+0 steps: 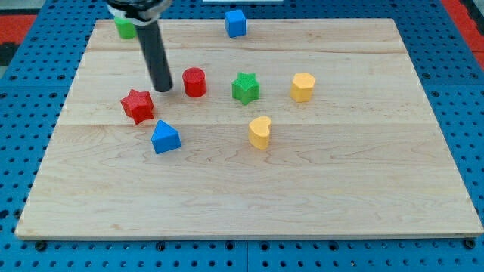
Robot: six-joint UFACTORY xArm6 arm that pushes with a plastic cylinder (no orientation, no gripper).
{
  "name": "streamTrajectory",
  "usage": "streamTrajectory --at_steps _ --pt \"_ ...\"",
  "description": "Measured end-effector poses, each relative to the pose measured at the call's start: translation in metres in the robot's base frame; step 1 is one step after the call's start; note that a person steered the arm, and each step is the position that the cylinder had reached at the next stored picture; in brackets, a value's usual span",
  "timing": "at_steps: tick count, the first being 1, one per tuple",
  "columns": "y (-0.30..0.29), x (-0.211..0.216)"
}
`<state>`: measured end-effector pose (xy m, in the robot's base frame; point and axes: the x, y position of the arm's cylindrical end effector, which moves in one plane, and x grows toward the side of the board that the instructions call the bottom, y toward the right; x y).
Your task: Push the green star towards the top right
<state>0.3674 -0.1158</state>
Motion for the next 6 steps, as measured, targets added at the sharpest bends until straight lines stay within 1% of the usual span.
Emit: streamTrajectory --at_steps 1,2,3,4,6 --pt "0.038 0.009" --pt "0.089 0.023" --pt "0.126 0.003" --pt "0.163 -0.035" --pt "0.255 -0.109"
